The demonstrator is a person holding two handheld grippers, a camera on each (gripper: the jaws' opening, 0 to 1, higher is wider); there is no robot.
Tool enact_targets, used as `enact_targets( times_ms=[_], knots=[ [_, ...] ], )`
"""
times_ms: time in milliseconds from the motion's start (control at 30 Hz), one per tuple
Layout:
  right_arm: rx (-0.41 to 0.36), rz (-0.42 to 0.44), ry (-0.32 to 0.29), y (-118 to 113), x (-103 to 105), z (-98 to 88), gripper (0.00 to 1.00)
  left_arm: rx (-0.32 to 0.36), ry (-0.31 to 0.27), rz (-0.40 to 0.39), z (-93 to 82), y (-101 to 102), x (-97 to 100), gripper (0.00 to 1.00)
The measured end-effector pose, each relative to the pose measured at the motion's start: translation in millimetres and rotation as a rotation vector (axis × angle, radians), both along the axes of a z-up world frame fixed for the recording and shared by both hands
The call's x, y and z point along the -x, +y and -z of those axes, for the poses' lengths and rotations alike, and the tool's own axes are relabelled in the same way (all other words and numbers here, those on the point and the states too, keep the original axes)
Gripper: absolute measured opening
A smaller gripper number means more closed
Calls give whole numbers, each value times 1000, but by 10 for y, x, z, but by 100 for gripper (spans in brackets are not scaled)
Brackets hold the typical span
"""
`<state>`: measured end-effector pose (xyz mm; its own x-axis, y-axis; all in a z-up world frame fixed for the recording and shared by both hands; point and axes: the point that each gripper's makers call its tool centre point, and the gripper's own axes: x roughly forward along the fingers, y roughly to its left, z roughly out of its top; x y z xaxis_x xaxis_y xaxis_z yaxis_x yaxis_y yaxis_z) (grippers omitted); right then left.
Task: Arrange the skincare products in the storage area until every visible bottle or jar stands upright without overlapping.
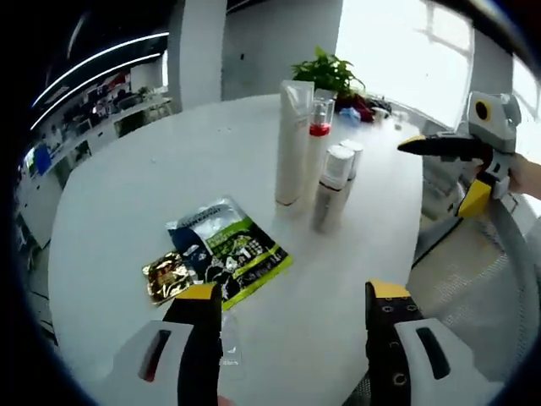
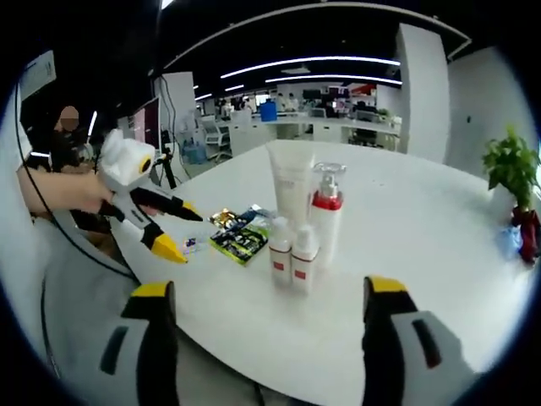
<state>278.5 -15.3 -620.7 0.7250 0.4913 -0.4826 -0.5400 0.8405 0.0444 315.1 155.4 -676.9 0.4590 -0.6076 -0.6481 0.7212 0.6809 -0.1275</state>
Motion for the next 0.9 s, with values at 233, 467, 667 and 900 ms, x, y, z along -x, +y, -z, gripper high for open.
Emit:
enact_targets(
  times_ms=[233,467,667,900],
  knots=[
    [-22,1,-3,-4,-8,-12,94,32,15,-74,-52,172,191,75],
    [-40,-3,3,-7,0,-14,95,45,15,-157,-113,321,327,81],
    [-67,-13,14,-5,24,-27,96,63,23,-240,-151,457,418,87],
    [-75,-17,12,-42,53,-22,97,55,46,-281,-104,533,539,90]
  ],
)
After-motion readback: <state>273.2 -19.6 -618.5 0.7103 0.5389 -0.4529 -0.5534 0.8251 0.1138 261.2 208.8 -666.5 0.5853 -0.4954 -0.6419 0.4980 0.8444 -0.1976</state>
